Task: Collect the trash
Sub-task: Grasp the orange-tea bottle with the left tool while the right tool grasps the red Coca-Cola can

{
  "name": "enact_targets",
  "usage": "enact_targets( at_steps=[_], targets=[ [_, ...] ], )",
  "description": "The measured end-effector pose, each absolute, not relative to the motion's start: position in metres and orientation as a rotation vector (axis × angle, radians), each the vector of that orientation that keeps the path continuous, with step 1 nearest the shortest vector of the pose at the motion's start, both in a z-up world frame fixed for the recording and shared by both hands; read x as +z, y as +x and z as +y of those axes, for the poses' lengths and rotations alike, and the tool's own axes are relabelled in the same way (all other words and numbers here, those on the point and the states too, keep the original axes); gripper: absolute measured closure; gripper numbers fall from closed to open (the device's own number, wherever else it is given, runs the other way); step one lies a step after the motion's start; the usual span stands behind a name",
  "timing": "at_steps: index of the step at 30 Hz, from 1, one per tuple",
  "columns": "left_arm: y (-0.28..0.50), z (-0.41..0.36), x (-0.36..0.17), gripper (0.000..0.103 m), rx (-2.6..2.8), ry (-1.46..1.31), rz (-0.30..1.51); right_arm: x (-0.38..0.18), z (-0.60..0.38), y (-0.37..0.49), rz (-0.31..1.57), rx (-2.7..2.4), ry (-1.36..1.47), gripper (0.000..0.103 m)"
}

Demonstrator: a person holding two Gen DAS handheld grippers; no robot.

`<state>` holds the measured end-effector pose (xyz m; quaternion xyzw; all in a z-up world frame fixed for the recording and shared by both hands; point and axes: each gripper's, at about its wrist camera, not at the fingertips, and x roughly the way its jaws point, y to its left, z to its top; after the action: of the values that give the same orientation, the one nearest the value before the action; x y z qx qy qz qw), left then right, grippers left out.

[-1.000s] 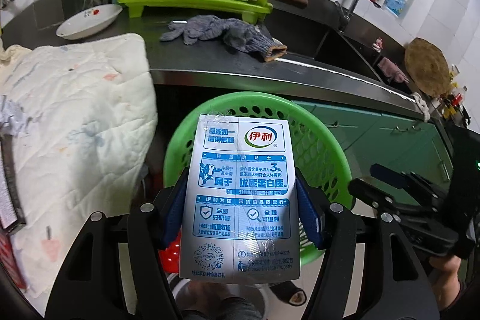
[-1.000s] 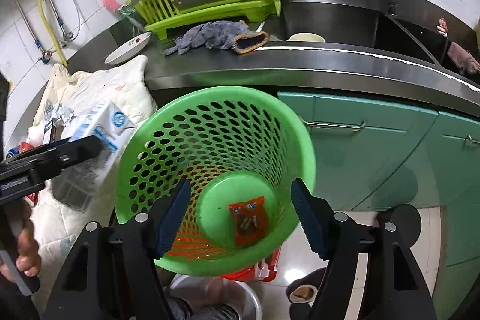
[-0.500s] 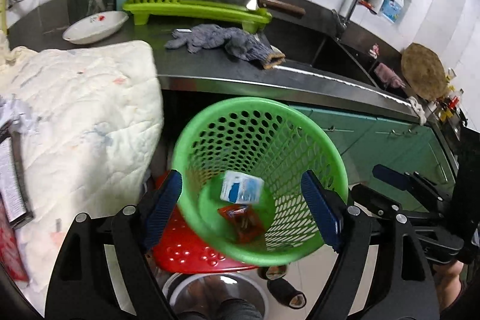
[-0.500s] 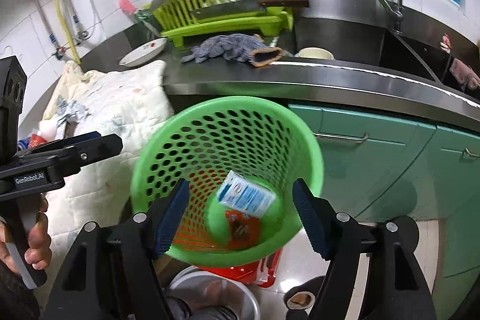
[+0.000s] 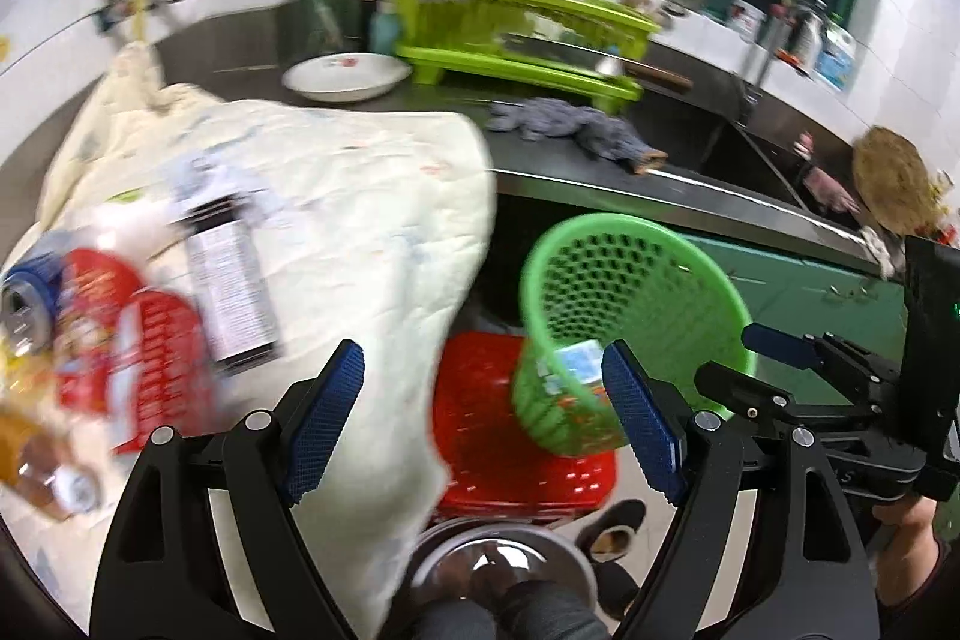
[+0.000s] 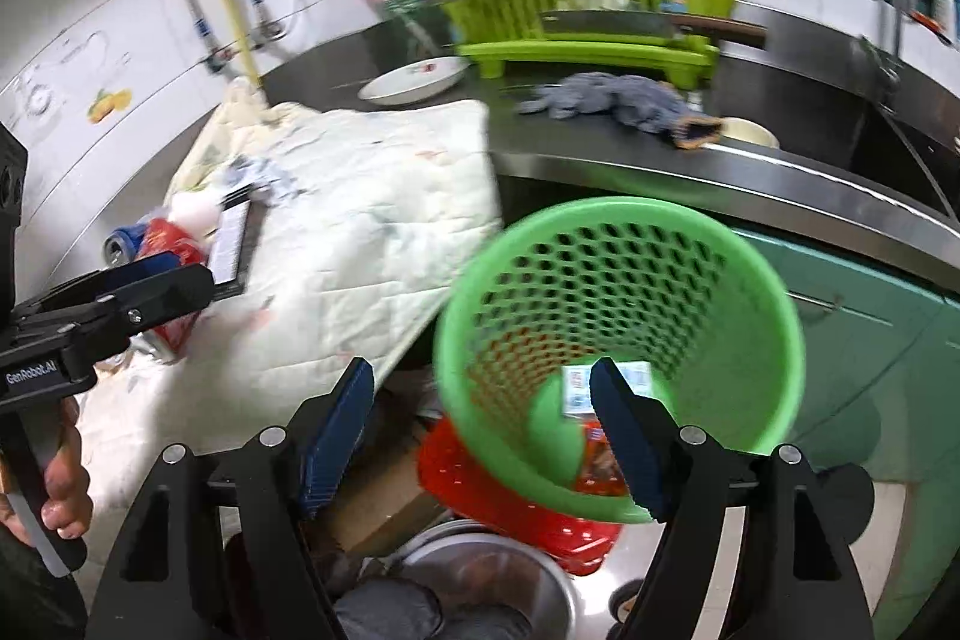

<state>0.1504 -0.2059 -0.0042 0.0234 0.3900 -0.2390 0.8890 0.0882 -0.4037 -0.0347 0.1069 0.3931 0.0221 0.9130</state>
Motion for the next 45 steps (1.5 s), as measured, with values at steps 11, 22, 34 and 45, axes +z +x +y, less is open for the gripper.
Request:
enact_targets(
  at_steps=[11,22,34,45],
  targets=[
    [0.152,-0.079,0.006,0.022,-0.166,-0.034,0.803,-0.026,-0.323,0.123,0.829,0.224,0.194,0.031],
    [0.156,0.049,0.006,0.022,0.212,-0.276,0.849,-0.019,-0.258,0.156,0.859,0.367,0.175,0.031],
    [0.173,0.127,-0.028,0.019,0.356,-0.634,0.927,-0.018,-0.21,0.18,0.901,0.434,0.154,0.031],
    [0.197,0.138,-0.056,0.019,0.391,-0.766,0.978,-0.029,-0.195,0.203,0.946,0.446,0.185,0.031]
  ],
)
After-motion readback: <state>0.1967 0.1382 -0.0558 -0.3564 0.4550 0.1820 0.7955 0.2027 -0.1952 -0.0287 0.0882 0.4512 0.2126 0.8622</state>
